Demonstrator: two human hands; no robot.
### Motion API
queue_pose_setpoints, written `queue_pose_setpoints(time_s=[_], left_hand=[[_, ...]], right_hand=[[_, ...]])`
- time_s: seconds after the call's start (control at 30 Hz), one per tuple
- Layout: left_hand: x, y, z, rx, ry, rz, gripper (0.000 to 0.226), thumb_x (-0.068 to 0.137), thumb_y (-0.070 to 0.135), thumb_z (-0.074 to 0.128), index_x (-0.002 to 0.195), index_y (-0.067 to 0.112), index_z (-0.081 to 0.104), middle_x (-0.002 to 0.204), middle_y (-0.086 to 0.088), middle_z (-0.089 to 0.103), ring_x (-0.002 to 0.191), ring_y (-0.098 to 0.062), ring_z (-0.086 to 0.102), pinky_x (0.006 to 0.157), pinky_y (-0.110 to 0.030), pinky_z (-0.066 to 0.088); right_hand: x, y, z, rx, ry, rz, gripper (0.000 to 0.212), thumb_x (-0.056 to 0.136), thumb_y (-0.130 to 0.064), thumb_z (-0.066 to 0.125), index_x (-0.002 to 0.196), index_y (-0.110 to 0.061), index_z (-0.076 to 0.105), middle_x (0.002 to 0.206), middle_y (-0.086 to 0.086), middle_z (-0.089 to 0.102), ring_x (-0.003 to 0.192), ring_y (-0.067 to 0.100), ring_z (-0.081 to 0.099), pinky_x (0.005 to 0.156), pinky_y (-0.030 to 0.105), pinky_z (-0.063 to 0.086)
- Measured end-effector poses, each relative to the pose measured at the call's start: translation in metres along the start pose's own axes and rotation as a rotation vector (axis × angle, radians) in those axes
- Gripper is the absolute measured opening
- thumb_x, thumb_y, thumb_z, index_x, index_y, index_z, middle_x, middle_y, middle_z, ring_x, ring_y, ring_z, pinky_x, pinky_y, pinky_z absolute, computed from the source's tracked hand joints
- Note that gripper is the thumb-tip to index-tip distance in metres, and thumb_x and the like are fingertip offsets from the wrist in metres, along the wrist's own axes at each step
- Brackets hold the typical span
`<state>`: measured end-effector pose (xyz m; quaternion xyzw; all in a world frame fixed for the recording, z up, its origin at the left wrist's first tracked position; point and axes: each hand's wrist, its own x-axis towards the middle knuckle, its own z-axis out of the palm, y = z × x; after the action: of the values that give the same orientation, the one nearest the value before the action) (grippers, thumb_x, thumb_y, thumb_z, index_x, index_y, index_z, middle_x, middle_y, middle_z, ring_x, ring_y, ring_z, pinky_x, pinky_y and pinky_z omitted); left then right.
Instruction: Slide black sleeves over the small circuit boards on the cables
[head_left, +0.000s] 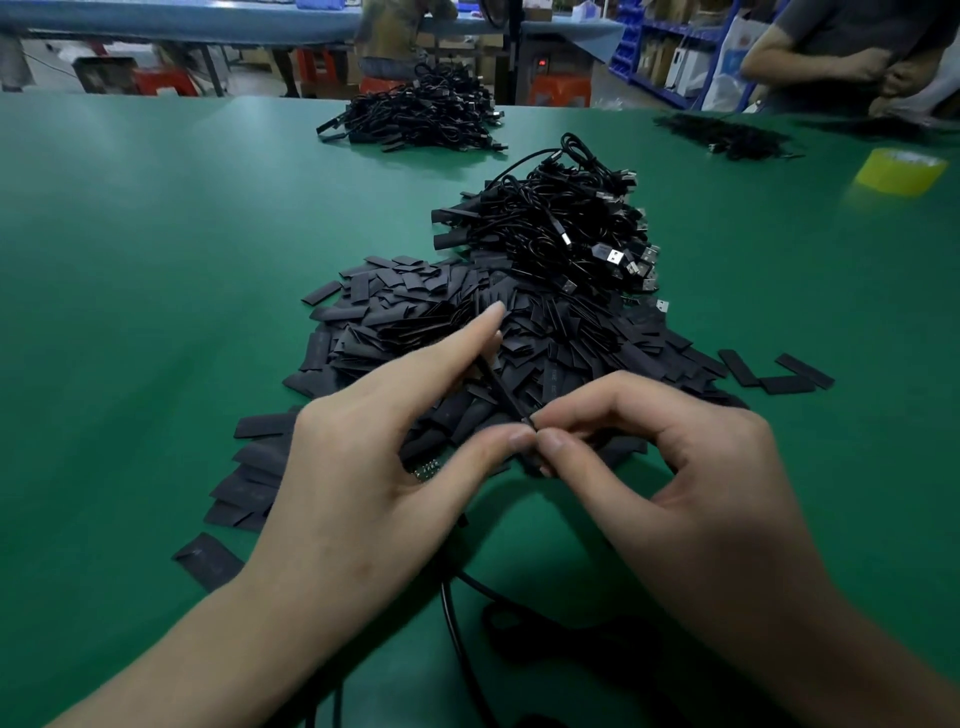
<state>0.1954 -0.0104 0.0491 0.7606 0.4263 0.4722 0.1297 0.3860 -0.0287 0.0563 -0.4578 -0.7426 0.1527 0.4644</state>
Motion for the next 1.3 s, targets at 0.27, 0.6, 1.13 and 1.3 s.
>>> queue_pose_setpoints(time_s=[0.27, 0.6, 1.13, 1.3], left_hand=[[0.003, -0.005, -0.006, -0.032, 0.011, -0.014, 0.062, 0.08, 0.041, 0.078, 0.137, 0.021, 0.061, 0.118, 0.016, 0.071, 0.108, 0.002, 0.067, 0.099, -0.018, 0.05], [0.005, -0.003, -0.008, 0.034, 0.057, 0.004, 0.046, 0.079, 0.041, 0.08, 0.118, 0.018, 0.074, 0.11, 0.014, 0.073, 0.101, 0.007, 0.068, 0.092, -0.015, 0.051], [0.006, -0.03, -0.006, 0.199, -0.118, -0.088, 0.079, 0.084, 0.075, 0.048, 0.154, 0.044, 0.03, 0.165, 0.015, 0.021, 0.151, -0.002, 0.016, 0.122, -0.03, 0.018], [0.002, -0.03, -0.001, 0.225, -0.174, -0.063, 0.07, 0.084, 0.079, 0.047, 0.138, 0.036, 0.047, 0.157, 0.013, 0.023, 0.15, -0.01, 0.016, 0.12, -0.041, 0.025]], right_hand=[[0.001, 0.003, -0.003, 0.088, -0.118, 0.031, 0.016, 0.089, -0.007, 0.074, 0.095, -0.022, 0.075, 0.083, -0.015, 0.074, 0.083, 0.004, 0.072, 0.074, 0.019, 0.055], [0.001, 0.004, -0.003, 0.057, -0.196, 0.029, 0.015, 0.093, -0.021, 0.071, 0.104, -0.03, 0.07, 0.081, -0.019, 0.074, 0.086, 0.0, 0.072, 0.077, 0.023, 0.052], [0.045, 0.015, -0.037, -0.311, -0.014, 0.054, 0.012, 0.097, -0.027, 0.068, 0.103, -0.03, 0.078, 0.075, -0.031, 0.066, 0.063, -0.009, 0.062, 0.064, 0.006, 0.041], [0.16, 0.017, -0.042, -0.6, 0.049, -0.007, 0.023, 0.101, -0.03, 0.06, 0.114, -0.02, 0.077, 0.107, 0.001, 0.076, 0.086, 0.015, 0.066, 0.089, 0.039, 0.056]])
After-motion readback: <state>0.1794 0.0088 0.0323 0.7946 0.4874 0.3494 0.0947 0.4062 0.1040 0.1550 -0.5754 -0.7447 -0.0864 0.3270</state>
